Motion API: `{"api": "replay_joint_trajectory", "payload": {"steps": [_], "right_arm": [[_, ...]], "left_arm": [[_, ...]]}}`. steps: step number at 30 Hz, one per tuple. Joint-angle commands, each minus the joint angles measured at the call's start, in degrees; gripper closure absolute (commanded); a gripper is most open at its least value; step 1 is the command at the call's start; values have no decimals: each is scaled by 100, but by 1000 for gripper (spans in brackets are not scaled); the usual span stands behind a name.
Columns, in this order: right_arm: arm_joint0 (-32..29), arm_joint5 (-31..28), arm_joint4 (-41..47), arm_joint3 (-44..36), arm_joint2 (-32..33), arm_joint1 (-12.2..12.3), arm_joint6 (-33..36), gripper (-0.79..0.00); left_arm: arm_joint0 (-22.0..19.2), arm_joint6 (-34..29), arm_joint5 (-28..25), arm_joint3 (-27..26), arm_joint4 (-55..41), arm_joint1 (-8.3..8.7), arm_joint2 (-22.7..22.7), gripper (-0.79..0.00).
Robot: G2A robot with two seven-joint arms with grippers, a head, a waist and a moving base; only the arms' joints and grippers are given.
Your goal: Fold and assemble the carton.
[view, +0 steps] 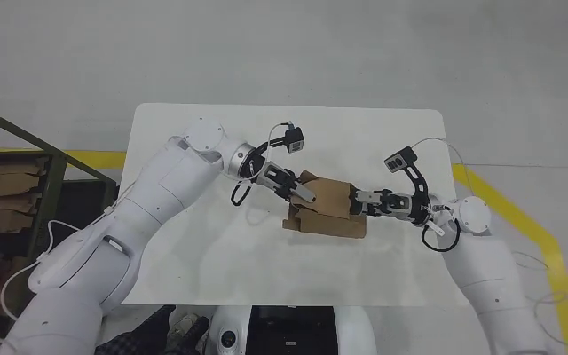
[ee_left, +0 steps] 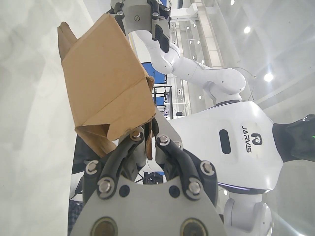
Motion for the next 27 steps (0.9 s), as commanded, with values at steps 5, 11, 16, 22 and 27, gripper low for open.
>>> {"api": "replay_joint_trajectory", "payload": {"steps": [5,11,16,22,27], "right_arm": [[19,16,-45,22,-85,-8,-67,-348],[25,15,-13,44,-114,-8,-94,-320],[21,10,-8,40,-117,-3,-114,-286],[21,26,-30,14,-153,0,-114,-194],[18,52,-72,11,-165,6,-153,0]], "left_arm": [[-13,0,0,10,-23,-17,-34,0],[0,0,0,19,15,-33,-34,0],[-2,0,0,29,29,-48,16,0],[-28,0,0,52,33,-61,49,0],[-39,0,0,69,34,-66,57,0]]}}
